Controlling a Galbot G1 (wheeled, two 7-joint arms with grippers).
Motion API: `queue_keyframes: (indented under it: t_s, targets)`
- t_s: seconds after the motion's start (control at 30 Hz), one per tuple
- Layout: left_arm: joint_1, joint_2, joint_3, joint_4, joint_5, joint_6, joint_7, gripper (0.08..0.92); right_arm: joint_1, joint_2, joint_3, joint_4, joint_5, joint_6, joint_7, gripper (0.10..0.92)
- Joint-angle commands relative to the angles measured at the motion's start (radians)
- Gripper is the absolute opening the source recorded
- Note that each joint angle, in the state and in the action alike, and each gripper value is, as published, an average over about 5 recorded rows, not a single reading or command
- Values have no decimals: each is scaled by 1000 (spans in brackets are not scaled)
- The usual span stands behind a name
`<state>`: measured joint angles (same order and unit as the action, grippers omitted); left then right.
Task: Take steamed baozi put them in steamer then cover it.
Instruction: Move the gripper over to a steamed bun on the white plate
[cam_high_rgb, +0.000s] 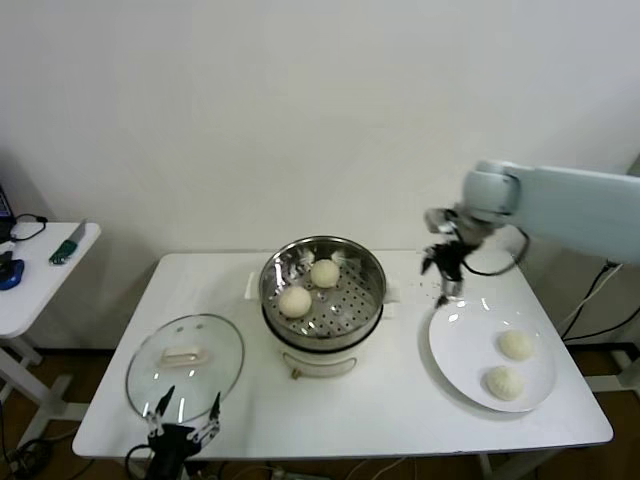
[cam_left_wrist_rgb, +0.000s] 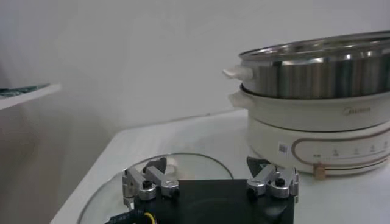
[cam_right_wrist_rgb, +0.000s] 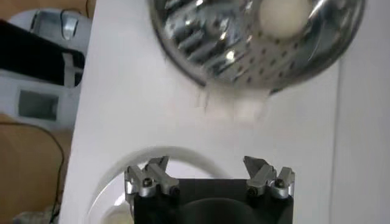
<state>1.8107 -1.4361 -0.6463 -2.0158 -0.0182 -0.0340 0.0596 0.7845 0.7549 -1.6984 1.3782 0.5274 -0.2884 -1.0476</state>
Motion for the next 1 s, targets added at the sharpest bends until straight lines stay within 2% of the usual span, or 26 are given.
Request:
queue_keyframes:
  t_s: [0.03,0.27,1.0]
  targets:
    - [5,-3,-4,-2,1,6,-2,823,-185,-234,52,67,-232,13,-8,823]
    - [20,-9,-14,-6,15,9,-1,823,-333,-271,163,27,-330,34,-16,823]
    - [27,-33,-13,6,61,-2,-13,823,-570,-219,350,-96,-418,60,-13,823]
